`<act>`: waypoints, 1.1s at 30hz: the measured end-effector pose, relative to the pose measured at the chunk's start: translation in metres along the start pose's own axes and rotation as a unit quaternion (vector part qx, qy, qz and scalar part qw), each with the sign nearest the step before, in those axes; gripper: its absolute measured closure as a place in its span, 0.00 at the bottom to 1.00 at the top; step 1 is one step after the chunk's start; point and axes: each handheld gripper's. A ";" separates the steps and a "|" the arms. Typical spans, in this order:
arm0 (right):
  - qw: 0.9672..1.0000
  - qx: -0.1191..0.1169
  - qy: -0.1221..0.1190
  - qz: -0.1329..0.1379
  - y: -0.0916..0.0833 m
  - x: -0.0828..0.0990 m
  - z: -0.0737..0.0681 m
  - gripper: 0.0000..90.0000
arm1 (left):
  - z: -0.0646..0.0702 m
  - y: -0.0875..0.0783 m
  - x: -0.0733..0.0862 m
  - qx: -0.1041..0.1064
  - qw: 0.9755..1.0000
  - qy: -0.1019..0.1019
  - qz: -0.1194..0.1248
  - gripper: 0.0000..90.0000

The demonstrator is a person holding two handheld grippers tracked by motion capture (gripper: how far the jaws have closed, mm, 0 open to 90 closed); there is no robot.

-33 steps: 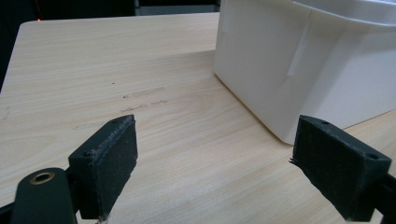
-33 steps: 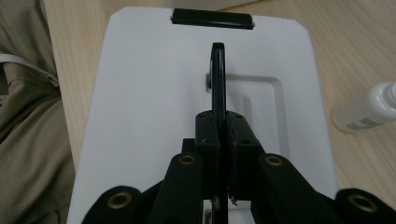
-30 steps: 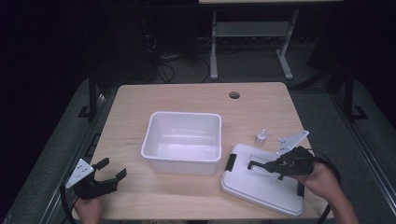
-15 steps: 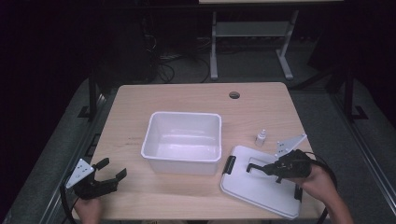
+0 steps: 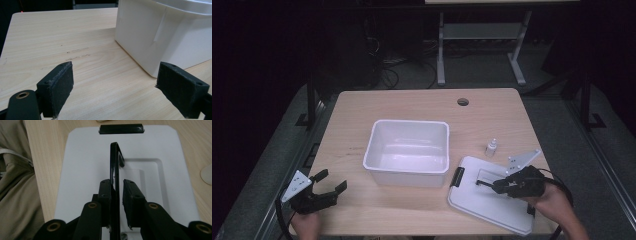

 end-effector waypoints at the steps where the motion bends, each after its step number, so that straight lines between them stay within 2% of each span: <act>1: 1.000 0.000 0.002 0.002 -0.001 0.001 -0.002 0.84 | 0.000 0.000 0.000 0.000 1.000 0.000 0.001 0.14; 10: 1.000 -0.006 0.004 0.008 -0.003 0.002 -0.010 0.77 | 0.001 0.000 0.000 0.002 1.000 0.000 0.002 0.14; 19: 1.000 0.005 0.007 0.027 -0.021 0.001 -0.014 0.67 | 0.000 0.000 0.000 0.000 1.000 0.000 0.001 0.14; 27: 0.999 0.025 0.018 0.037 -0.036 0.001 -0.006 0.58 | 0.001 0.002 0.001 0.001 1.000 -0.001 -0.001 0.14; 33: 0.998 0.029 0.031 0.045 -0.040 0.002 0.006 0.54 | 0.000 0.002 0.001 -0.003 1.000 -0.003 -0.001 0.14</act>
Point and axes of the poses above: each handheld gripper's, and its own axes: y roughly forward along the jaws, x roughly out of its underside, z roughly to its right, and after that the axes turned 4 degrees about y, right-handed
